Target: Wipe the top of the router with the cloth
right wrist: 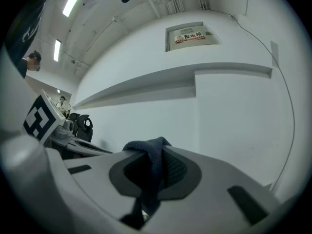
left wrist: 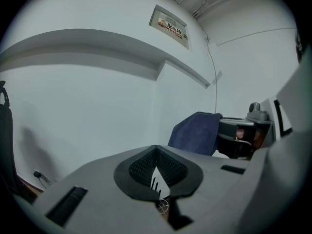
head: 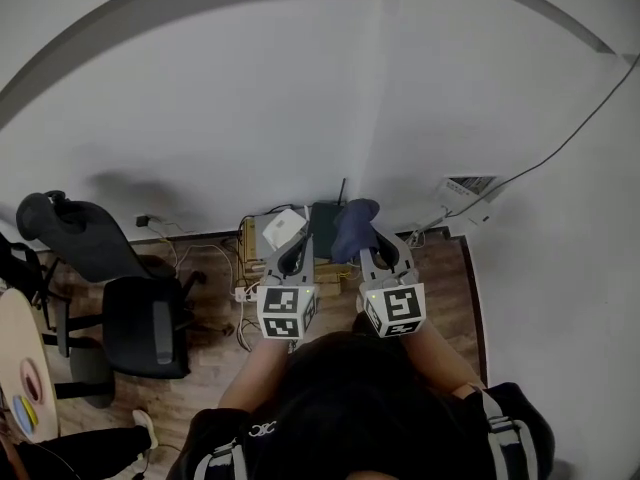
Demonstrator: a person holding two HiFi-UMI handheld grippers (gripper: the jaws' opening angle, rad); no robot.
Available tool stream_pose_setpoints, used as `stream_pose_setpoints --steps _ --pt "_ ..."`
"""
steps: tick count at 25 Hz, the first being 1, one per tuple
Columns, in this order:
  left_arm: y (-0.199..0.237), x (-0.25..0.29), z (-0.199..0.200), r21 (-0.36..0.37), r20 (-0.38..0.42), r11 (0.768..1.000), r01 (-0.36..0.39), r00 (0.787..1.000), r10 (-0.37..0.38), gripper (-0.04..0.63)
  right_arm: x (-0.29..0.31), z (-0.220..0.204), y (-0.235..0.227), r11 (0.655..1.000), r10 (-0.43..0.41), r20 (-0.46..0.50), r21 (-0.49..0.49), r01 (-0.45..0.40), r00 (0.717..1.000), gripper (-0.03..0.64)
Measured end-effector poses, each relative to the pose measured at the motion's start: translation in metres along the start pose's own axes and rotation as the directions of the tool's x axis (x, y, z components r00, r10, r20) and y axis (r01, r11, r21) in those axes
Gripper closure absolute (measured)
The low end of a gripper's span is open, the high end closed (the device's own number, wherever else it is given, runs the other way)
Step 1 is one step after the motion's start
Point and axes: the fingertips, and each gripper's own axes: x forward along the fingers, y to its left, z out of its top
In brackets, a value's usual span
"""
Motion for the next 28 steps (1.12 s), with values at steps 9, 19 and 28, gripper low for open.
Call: stream_pose_setpoints --steps 9,19,28 --pt "0.003 0.059 0.016 -0.008 -0.009 0.992 -0.124 0.992 0.124 0.595 0.057 -0.003 -0.038 0.983 0.186 0.004 -0.004 -0.186 0.983 0.601" --pt "0.009 0.101 -0.007 -0.085 -0.063 0.944 -0.318 0.948 0.313 0.595 0.103 -0.04 -0.059 0.902 0.432 -0.038 0.007 -0.432 0.901 0.601" --pt "-0.014 0.112 -0.071 -0.17 -0.198 0.903 -0.396 0.911 0.362 0.595 0.126 -0.12 -0.056 0.816 0.564 -0.239 0.012 -0.578 0.791 0.6"
